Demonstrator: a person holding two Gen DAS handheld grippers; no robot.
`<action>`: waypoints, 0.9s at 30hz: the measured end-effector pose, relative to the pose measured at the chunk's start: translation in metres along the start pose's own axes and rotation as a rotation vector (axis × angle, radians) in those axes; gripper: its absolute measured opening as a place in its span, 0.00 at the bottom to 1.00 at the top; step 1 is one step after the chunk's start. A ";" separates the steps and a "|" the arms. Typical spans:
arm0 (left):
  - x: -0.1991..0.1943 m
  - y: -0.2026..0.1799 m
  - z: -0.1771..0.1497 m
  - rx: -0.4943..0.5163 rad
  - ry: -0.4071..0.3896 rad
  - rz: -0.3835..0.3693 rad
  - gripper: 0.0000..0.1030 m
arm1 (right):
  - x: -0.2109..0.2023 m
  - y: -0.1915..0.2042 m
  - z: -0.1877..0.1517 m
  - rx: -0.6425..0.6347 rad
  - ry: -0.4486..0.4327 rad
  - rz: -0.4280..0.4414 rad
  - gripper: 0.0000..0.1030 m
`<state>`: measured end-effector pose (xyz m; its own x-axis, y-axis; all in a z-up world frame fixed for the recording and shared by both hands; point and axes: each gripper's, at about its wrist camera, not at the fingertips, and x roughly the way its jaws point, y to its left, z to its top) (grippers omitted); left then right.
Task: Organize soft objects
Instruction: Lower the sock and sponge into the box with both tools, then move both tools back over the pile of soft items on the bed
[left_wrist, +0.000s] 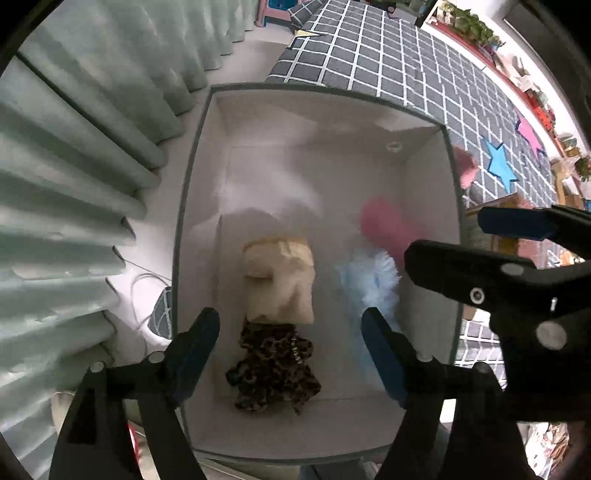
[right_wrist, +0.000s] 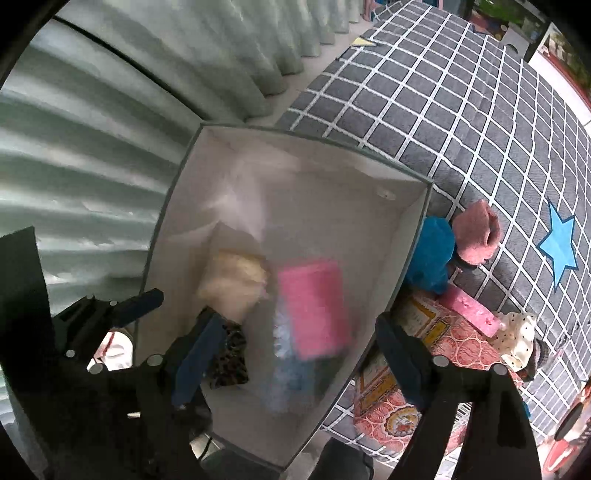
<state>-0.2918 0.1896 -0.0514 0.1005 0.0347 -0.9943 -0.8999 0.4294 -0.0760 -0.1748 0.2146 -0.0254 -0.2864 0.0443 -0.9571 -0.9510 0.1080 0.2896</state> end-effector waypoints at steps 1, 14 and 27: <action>-0.001 0.000 0.000 0.000 -0.001 -0.003 0.84 | -0.002 -0.001 0.000 0.000 -0.005 0.000 0.84; -0.010 -0.007 0.003 -0.032 -0.028 -0.032 1.00 | -0.056 -0.014 -0.009 0.054 -0.123 0.055 0.99; -0.054 -0.061 0.028 0.107 -0.061 -0.085 1.00 | -0.106 -0.146 -0.060 0.357 -0.217 0.013 0.99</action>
<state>-0.2307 0.1871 0.0094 0.2025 0.0478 -0.9781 -0.8372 0.5265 -0.1476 -0.0124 0.1348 0.0334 -0.2305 0.2516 -0.9400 -0.8367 0.4419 0.3235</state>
